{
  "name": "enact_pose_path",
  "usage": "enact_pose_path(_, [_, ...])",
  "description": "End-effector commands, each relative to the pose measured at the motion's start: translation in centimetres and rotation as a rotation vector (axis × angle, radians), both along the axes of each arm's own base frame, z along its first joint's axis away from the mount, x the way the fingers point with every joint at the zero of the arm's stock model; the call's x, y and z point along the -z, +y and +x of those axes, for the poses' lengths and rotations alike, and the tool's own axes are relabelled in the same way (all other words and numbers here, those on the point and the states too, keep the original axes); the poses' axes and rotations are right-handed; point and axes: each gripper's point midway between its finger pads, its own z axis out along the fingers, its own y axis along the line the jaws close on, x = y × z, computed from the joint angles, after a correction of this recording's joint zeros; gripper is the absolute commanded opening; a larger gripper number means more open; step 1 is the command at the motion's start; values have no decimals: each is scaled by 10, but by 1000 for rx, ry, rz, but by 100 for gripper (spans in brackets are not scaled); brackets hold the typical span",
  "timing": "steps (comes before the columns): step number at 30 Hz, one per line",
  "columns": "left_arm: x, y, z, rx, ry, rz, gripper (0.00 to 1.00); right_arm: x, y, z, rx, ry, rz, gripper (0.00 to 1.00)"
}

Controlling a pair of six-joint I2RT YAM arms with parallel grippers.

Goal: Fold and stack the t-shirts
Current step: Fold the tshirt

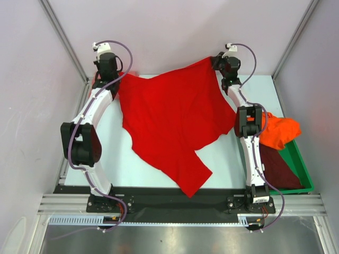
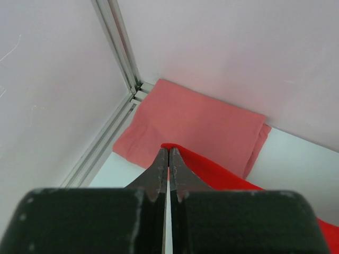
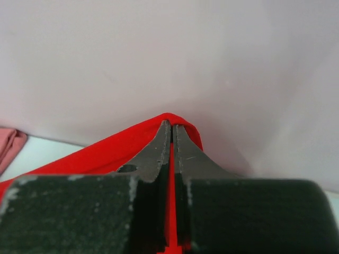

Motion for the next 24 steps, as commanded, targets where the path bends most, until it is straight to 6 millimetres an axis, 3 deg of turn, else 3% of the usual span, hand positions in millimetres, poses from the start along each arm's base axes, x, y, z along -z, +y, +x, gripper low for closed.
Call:
enact_pose_path(1, [-20,3,5,-4,-54,-5,0,-52,-8,5,44,-157,19,0])
enact_pose_path(6, [-13,1,6,4,-43,-9,0,-56,-7,7,49,-179,8,0])
enact_pose_path(14, [-22,1,-2,18,-54,-6,0,-59,7,5,50,-198,2,0])
enact_pose_path(18, [-33,-14,1,104,-72,-30,1,-59,8,3,43,-177,-19,0])
enact_pose_path(24, [-27,-42,2,225,0,-96,0,-47,-14,-2,50,-85,-42,0])
